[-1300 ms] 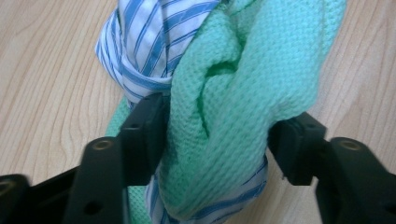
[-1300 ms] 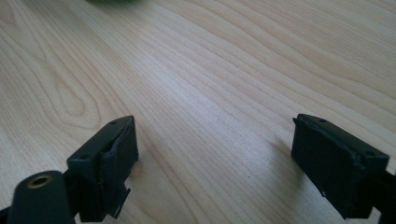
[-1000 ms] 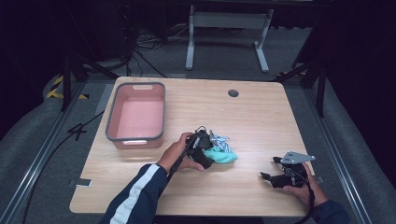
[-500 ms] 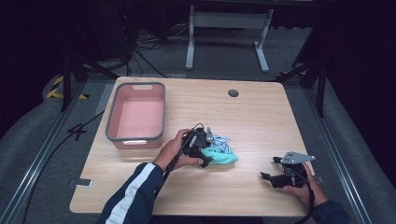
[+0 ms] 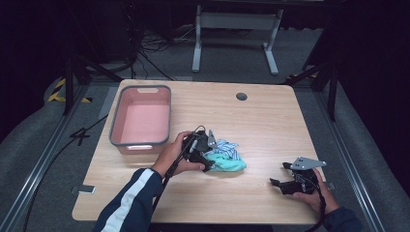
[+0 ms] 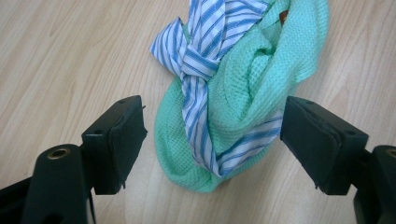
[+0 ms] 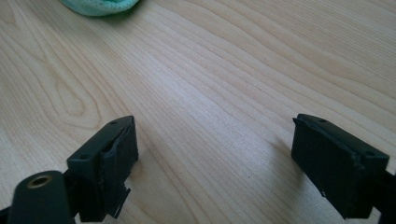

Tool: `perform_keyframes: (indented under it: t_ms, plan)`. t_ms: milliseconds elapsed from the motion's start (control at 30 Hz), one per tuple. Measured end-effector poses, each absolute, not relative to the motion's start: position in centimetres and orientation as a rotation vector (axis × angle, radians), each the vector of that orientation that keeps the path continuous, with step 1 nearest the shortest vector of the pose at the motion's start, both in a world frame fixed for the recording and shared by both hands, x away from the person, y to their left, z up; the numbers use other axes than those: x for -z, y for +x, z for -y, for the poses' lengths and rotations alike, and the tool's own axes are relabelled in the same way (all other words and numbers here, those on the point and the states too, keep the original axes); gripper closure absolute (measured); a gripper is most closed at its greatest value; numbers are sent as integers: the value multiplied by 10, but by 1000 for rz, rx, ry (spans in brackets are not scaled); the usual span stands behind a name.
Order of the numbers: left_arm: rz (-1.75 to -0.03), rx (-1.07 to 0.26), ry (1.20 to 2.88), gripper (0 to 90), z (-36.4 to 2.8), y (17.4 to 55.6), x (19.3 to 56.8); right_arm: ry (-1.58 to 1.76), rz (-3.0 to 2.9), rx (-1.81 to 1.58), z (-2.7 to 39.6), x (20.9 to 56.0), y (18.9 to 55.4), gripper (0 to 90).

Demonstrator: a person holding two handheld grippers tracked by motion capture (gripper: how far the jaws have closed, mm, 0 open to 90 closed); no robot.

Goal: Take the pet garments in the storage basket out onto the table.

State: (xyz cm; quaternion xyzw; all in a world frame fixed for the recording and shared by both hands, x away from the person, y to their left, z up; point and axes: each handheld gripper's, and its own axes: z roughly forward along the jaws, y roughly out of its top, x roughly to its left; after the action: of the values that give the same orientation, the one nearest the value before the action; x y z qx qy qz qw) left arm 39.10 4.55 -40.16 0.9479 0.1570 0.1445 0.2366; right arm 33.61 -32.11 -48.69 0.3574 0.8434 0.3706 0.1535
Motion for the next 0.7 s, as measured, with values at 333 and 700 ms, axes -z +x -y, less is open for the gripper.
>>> perform_keyframes:
  t_ms: [333, 700]
  plan:
    - [-379, -404, 2593, 220, -58, 382, 394, 1025, -2418, -1062, 321, 487, 336, 151]
    - [-385, -434, 2609, 223, -75, 375, 392, 1025, -2419, -1063, 321, 487, 336, 151]
